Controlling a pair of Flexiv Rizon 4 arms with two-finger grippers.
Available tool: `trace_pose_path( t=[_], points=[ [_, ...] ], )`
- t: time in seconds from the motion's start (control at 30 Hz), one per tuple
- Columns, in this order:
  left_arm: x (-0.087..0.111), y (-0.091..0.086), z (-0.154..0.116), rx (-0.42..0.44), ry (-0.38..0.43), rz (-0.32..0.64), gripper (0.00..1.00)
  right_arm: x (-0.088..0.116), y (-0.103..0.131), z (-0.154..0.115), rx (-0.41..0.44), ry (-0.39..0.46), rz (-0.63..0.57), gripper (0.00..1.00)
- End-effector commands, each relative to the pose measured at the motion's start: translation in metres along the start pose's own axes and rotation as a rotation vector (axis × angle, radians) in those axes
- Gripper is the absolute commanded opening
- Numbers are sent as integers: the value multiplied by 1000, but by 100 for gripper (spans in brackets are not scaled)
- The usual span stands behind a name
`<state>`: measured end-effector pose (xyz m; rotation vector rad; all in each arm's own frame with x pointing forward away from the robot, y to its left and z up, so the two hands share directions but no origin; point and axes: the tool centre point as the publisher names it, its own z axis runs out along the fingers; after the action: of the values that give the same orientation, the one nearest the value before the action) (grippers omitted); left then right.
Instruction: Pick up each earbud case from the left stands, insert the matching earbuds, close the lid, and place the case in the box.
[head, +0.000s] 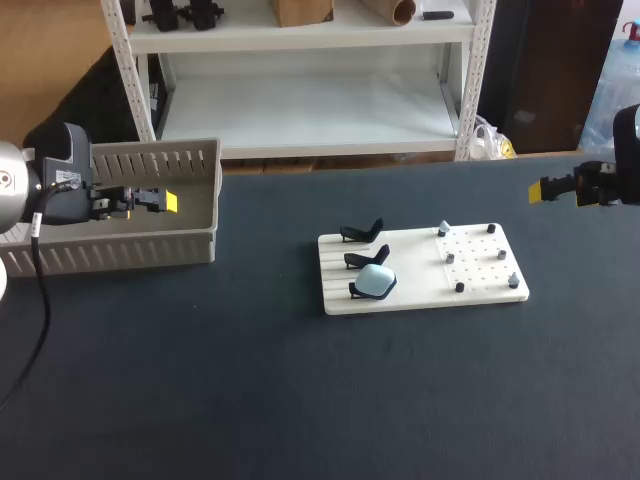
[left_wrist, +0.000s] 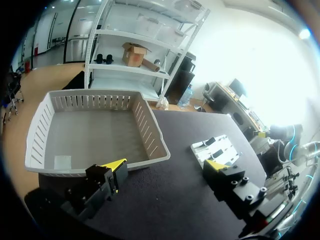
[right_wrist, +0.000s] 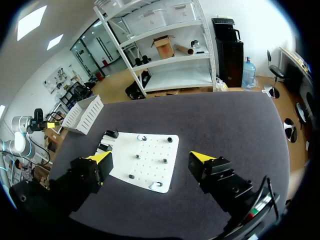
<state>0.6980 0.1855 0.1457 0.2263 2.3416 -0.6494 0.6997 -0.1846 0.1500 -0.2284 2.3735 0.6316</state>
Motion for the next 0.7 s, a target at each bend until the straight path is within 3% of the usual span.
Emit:
trace_pose_path(
  t=[0.03,0.13,0.43,0.7],
  points=[
    [-2,-1,0,-7,8,-1,100,0,-1,1,-4,1,-1,100],
    [-1,-6,3,-14,22,57,100,0,-1,1,-4,1,-1,100],
    [-7,-28,10,71,-11,168,100,0,-1,1,-4,1,-1,100],
    [-7,-60,25,202,13,429,100,0,-1,1,-4,1,-1,100]
  ],
)
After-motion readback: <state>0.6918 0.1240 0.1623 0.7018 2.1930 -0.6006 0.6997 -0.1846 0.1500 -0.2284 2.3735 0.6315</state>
